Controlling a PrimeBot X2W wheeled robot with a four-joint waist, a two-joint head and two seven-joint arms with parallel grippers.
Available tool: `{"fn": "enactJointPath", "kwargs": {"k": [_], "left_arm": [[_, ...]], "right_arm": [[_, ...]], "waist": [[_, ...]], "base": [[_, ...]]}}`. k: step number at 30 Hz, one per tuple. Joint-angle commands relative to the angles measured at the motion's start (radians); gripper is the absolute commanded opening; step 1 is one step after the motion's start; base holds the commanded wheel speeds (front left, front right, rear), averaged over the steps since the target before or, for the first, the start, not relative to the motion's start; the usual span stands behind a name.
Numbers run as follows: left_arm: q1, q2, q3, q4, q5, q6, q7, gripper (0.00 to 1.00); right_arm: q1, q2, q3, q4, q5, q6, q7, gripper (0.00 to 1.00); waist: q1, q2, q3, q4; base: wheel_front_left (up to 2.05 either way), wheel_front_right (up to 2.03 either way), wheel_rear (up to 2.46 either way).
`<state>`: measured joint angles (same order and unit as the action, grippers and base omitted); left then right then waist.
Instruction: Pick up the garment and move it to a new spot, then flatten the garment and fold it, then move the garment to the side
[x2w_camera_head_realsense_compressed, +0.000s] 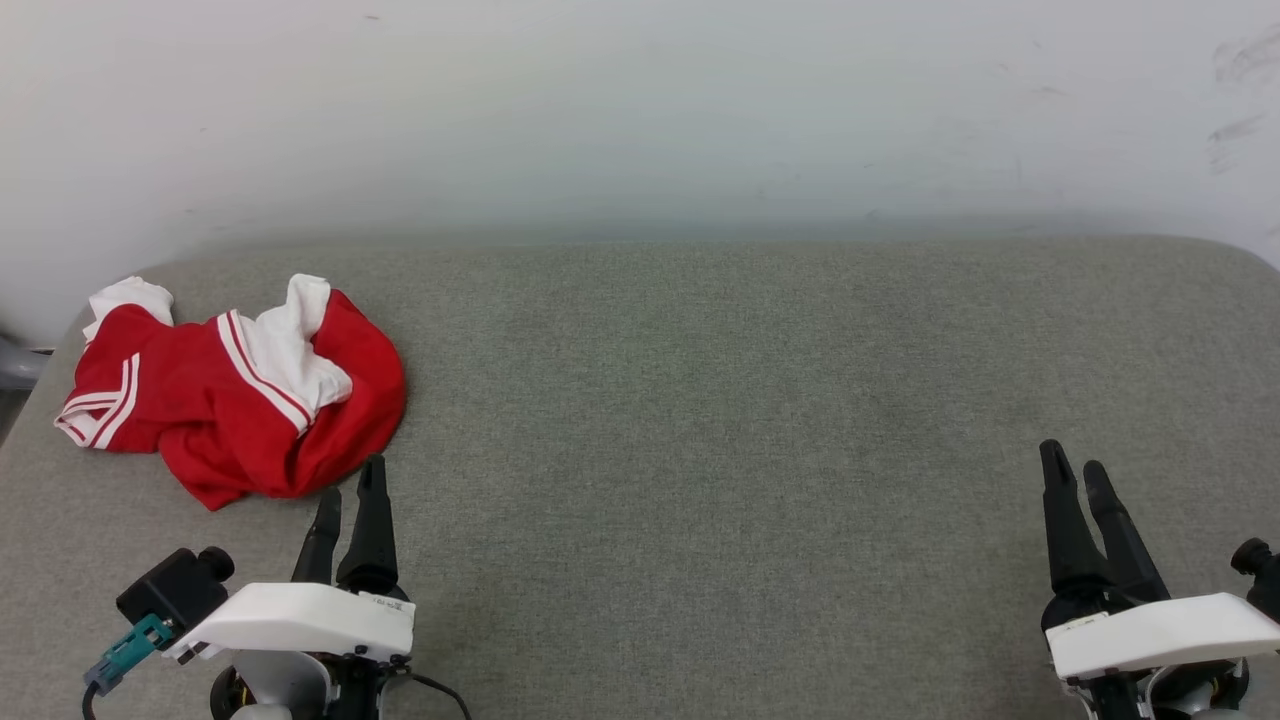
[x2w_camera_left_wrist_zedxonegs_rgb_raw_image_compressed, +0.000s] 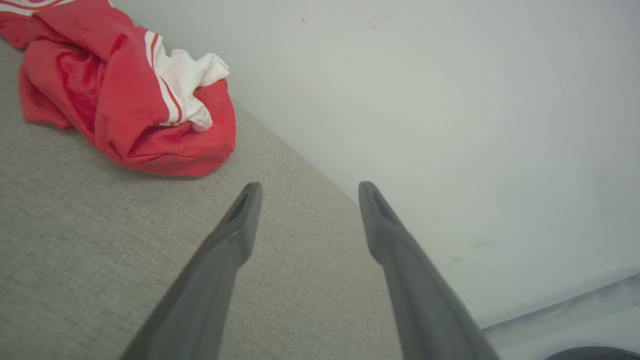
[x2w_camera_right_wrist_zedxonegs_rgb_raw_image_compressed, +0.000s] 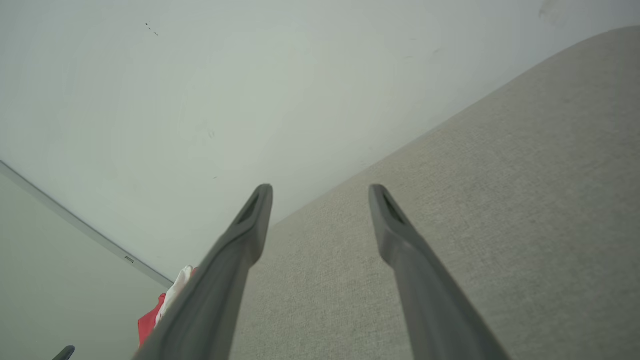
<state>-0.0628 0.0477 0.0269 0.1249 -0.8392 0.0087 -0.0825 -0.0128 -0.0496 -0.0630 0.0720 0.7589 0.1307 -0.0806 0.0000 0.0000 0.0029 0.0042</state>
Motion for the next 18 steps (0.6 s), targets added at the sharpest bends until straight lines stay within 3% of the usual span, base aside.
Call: {"fn": "enactJointPath", "kwargs": {"k": [1,18], "left_arm": [[-0.001,0.002,-0.005,-0.018,0.03,0.002,-0.008,1.0],[0.014,0.003,-0.045,-0.027,0.29,0.025,-0.058,1.0]], "right_arm": [[-0.001,-0.001,0.002,-0.019,-0.03,0.0,-0.01,1.0],[0.025,-0.001,0.008,-0.039,-0.257,0.0,-0.06,1.0]], "waist": [[0.0,0.0,0.0,0.0],[0.0,0.0,-0.005,0.004]], "base": [[0.0,0.0,0.0],[0.0,0.0,0.0]]}}
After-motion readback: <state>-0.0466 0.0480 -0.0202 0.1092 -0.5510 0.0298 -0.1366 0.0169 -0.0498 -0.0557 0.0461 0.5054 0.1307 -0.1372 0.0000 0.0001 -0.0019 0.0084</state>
